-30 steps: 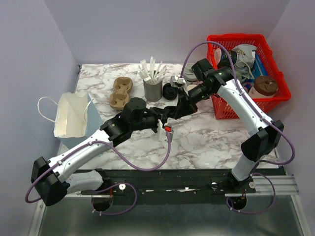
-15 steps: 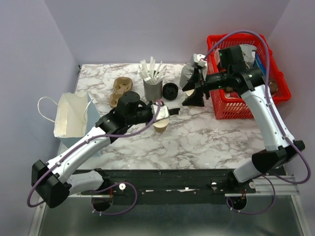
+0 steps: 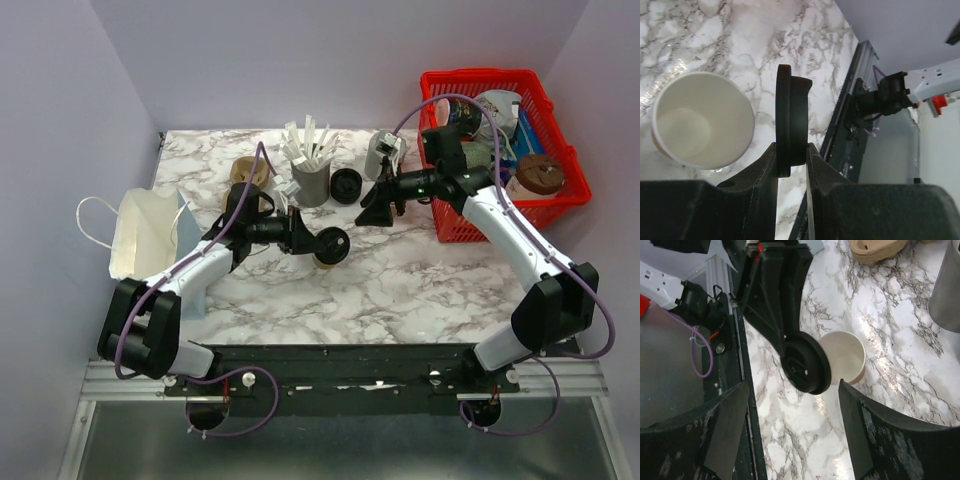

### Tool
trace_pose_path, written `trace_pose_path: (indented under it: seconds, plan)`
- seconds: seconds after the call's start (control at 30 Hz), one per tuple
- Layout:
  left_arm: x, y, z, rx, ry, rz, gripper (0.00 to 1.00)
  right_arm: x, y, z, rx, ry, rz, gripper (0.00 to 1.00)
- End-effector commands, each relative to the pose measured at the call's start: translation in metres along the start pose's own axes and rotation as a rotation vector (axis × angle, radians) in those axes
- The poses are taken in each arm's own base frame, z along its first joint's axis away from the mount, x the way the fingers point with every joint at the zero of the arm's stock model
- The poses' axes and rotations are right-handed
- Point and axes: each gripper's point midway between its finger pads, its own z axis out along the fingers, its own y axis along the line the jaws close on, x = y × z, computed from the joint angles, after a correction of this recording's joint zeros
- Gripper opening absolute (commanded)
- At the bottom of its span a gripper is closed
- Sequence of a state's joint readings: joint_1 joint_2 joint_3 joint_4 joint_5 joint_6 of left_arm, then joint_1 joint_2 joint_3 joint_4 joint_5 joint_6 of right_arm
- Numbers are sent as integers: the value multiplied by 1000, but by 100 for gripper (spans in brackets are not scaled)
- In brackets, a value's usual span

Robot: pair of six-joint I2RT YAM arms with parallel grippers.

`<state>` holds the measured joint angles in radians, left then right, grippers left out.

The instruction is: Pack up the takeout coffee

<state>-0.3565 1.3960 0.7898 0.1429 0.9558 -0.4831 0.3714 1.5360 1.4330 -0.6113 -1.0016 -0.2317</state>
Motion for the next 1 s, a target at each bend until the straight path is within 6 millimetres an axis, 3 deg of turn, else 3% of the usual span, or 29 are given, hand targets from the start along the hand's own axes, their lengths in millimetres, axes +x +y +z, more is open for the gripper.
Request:
trace_pose_path:
  seconds: [0.0, 0.4, 0.43, 0.47, 0.97]
  plan:
    - [-11, -20, -8, 96, -29, -58, 4, -8, -18, 9, 43, -55, 35, 81]
    - [-22, 9, -6, 49, -47, -192, 6, 19, -55, 31, 75, 10, 145, 82]
    - [-21, 11, -5, 37, -45, -207, 6, 23, -59, 35, 73, 18, 161, 87]
    - [-20, 18, -5, 14, -52, -226, 6, 26, -61, 37, 73, 23, 172, 100]
    - [-21, 47, 2, -74, -36, -304, 10, 65, -76, 64, 73, 89, 308, 100]
